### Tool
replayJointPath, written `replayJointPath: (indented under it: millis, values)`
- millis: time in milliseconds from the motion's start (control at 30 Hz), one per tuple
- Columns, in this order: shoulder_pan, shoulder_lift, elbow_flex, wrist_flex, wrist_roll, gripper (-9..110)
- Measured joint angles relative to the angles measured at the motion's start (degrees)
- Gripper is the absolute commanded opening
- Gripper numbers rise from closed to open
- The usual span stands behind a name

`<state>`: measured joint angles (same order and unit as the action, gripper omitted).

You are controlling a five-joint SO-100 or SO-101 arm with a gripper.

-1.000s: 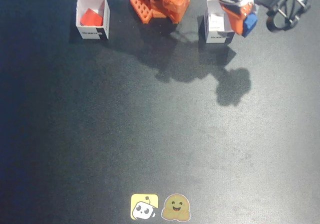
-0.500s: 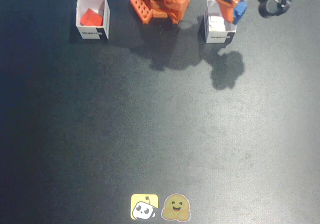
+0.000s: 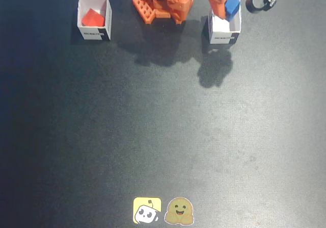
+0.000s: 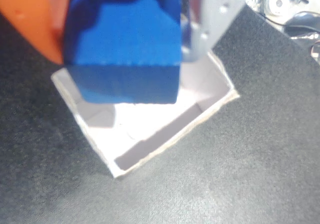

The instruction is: Put the red cube in the right box and the blue cube in the left box.

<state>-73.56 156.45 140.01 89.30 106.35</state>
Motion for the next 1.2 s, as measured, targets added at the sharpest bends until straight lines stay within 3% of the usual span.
replayJointPath:
  millis: [500, 767, 1200]
  values:
    - [0.0, -0.18, 0.7, -4.39, -0.35, 19]
    - [0.0, 0.09, 1.41, -4.57, -0.35, 8]
    - [4.31, -5.63, 1.05, -9.76, -3.08, 3]
